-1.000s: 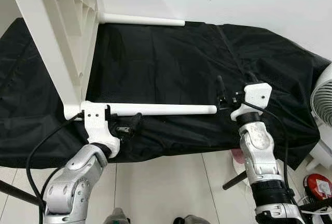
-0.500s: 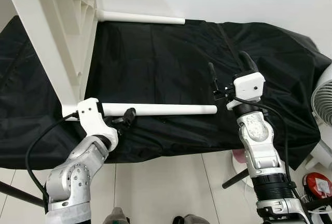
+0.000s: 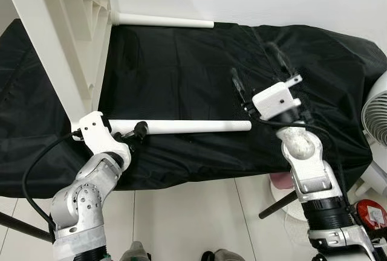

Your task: Building children table

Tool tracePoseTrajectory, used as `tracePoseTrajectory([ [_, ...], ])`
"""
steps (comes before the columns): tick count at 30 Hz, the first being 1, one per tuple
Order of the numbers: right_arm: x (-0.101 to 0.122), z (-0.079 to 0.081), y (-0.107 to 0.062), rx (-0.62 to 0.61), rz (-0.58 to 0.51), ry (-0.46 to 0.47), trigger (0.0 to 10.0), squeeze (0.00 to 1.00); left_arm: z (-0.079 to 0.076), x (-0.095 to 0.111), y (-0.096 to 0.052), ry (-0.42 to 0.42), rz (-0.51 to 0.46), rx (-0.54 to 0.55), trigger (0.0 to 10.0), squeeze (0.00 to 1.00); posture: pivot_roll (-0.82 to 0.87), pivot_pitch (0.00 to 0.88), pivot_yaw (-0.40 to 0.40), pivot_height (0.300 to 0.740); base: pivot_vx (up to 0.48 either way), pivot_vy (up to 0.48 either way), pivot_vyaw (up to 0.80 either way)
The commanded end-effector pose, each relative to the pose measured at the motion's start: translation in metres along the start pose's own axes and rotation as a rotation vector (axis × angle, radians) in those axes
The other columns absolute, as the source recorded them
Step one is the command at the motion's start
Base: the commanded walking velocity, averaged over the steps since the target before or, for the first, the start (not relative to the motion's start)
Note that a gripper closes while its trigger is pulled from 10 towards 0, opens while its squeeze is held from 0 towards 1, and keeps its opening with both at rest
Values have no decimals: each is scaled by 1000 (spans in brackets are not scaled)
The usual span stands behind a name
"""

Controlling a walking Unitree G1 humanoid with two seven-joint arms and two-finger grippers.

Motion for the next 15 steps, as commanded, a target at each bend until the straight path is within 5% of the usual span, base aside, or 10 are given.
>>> tracePoseTrajectory([
  [1,5,-11,3,-50,-34,-90,10000,0,1,-5,2,-15,22,14,10000,0,136,48,-35,740,0,0,0],
  [4,12,-17,7,-127,-77,-195,10000,0,-2,-5,4,-12,24,14,10000,0,135,50,-36,740,0,0,0],
  [15,30,-18,28,-200,-189,-323,10000,0,-7,-3,9,-8,25,4,10000,0,124,51,-30,740,0,0,0],
])
Point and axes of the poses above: a point about 5 cm out from each wrist's last joint towards the gripper, its own y axis pointing out of the wrist towards the gripper, its own x axis along the axis of the wrist's last joint, z = x × y, the point moved 1 cm from there along y, pointing out of the wrist towards the gripper, and after that the axes turned 4 degrees about -y, right-handed, at the moved point
